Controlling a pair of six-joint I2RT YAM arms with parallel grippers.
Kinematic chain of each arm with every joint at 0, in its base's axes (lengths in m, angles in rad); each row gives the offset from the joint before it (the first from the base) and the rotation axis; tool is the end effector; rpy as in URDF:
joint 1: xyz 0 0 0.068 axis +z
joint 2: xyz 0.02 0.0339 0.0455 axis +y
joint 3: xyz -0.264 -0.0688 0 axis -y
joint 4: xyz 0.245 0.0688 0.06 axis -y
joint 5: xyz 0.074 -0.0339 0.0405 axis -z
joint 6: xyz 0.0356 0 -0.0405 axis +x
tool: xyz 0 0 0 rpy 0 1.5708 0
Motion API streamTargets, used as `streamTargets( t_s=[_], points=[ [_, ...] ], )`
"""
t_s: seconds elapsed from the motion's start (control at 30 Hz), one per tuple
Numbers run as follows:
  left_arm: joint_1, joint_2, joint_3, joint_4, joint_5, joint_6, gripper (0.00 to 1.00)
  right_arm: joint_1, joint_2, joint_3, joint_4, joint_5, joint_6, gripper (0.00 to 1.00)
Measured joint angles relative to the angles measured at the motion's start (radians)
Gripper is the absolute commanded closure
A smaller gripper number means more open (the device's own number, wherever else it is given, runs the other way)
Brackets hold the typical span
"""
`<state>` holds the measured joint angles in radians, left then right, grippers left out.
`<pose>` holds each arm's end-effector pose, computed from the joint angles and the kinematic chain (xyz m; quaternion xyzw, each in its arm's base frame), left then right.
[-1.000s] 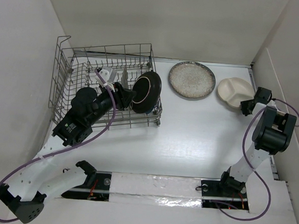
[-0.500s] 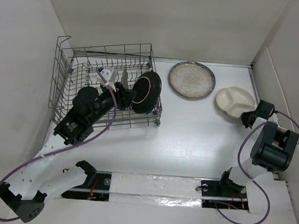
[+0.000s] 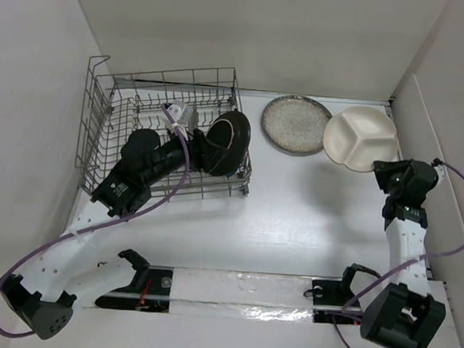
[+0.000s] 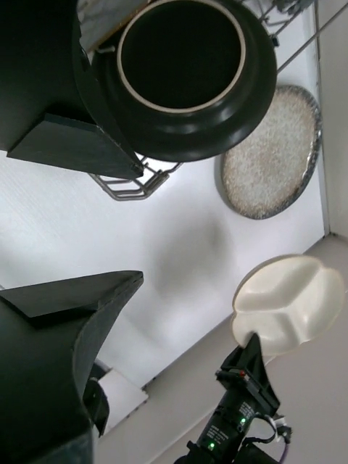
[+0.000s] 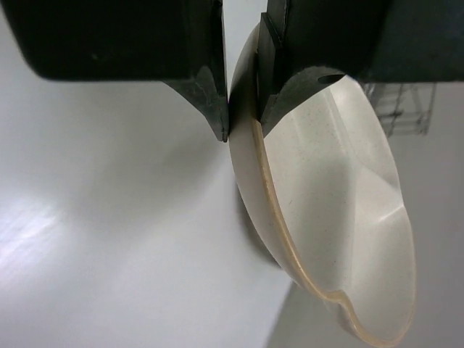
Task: Load the plates into the dish rack
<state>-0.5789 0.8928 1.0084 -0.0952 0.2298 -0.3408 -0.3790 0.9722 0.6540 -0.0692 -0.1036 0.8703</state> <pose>0.1626 -0.1159 0.4092 0.1639 0.6806 -0.3868 0.6003 0.2095 -0.0795 0.2706 0.4613 0.6893 0.1771 0.5298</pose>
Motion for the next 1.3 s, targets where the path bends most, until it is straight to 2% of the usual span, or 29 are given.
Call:
streamTargets(
  t_s=[0.03,0.2,0.4,0.77,0.8,0.87,0.9,0.93,1.2,1.23,1.27,1.3],
  points=[
    [0.005,0.009,0.0,0.009,0.021,-0.01,0.44,0.024,-0.022,0.001,0.017,-0.029,0.001,1.0],
    [0.015,0.071,0.031,0.025,0.076,-0.047,0.41,0.198,-0.04,0.063,0.054,-0.184,0.0,1.0],
    [0.002,0.156,0.107,0.031,0.019,-0.045,0.38,0.389,0.069,0.193,0.121,-0.351,0.012,1.0],
    [-0.005,0.257,0.145,0.031,-0.023,-0.034,0.37,0.684,0.268,0.274,0.332,-0.415,0.109,1.0],
    [-0.005,0.258,0.144,0.031,-0.026,-0.034,0.39,0.704,0.282,0.274,0.342,-0.419,0.116,1.0],
    [-0.005,0.257,0.143,0.023,-0.035,-0.032,0.6,0.737,0.313,0.274,0.363,-0.418,0.13,1.0],
    [-0.003,0.256,0.143,0.019,-0.055,-0.025,0.74,0.748,0.326,0.274,0.37,-0.405,0.137,1.0],
    [-0.001,0.256,0.14,0.017,-0.07,-0.021,1.0,0.752,0.336,0.274,0.375,-0.396,0.143,1.0],
    [-0.003,0.23,0.13,-0.023,-0.1,-0.015,1.0,0.778,0.366,0.274,0.445,-0.338,0.14,1.0],
    [-0.003,0.226,0.13,-0.026,-0.1,-0.012,1.0,0.779,0.367,0.274,0.451,-0.34,0.143,0.97],
    [-0.002,0.222,0.13,-0.03,-0.1,-0.01,1.0,0.781,0.37,0.274,0.46,-0.343,0.146,0.87],
    [-0.002,0.219,0.13,-0.031,-0.101,-0.008,1.0,0.782,0.373,0.273,0.472,-0.346,0.148,0.81]
  ],
)
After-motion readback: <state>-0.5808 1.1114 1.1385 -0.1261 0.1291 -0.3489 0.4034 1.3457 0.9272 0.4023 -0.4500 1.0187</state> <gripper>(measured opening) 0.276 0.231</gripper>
